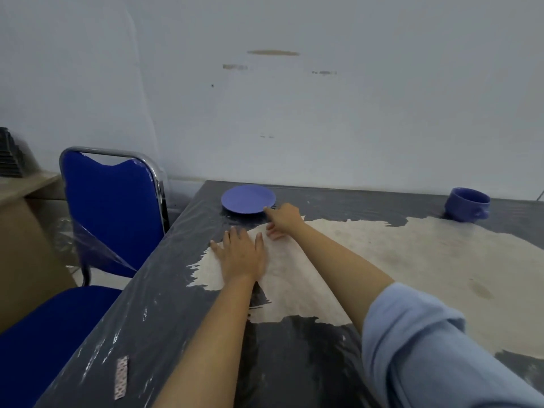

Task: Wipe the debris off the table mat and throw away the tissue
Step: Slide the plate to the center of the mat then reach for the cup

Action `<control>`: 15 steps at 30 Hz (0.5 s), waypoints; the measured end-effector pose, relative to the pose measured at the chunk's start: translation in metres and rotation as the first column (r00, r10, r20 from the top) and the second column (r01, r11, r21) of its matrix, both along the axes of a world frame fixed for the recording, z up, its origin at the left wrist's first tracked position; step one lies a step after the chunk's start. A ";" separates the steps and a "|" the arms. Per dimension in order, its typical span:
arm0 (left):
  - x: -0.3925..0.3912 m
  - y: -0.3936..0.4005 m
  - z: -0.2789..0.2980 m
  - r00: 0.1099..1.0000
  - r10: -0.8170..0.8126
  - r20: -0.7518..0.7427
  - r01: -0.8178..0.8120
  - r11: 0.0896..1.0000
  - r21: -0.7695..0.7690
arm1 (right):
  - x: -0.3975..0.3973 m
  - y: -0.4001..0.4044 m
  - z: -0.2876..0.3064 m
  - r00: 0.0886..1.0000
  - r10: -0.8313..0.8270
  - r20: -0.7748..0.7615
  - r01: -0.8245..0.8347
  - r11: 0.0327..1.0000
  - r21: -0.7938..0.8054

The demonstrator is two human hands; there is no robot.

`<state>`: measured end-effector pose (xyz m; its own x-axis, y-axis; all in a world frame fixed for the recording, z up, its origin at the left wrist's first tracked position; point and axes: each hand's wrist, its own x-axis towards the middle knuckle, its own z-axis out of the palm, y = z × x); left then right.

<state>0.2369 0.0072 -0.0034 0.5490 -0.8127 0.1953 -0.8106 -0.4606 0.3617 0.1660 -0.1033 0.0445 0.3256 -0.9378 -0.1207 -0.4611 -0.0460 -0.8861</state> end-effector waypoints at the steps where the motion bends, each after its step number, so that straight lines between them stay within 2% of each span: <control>1: 0.000 0.000 0.000 1.000 0.003 -0.006 -0.003 1.000 -0.010 | 0.007 -0.006 -0.001 0.999 -0.011 0.038 0.009 0.999 0.036; 4: 0.001 0.002 0.000 1.000 0.006 -0.028 -0.007 0.999 -0.041 | 0.020 -0.014 0.003 0.975 -0.072 0.211 0.019 0.970 0.243; 6: 0.001 0.002 0.000 0.999 0.007 -0.046 -0.010 0.998 -0.061 | 0.026 -0.021 0.002 0.963 -0.112 0.245 0.033 0.951 0.307; 11: 0.000 0.002 0.000 0.997 0.015 -0.075 -0.019 0.998 -0.057 | 0.029 -0.024 0.000 0.929 -0.191 0.316 0.094 0.950 0.296; 15: 0.000 0.000 0.001 0.997 0.016 -0.076 -0.019 0.999 -0.047 | 0.017 -0.024 -0.008 0.881 -0.204 0.427 0.067 0.947 0.314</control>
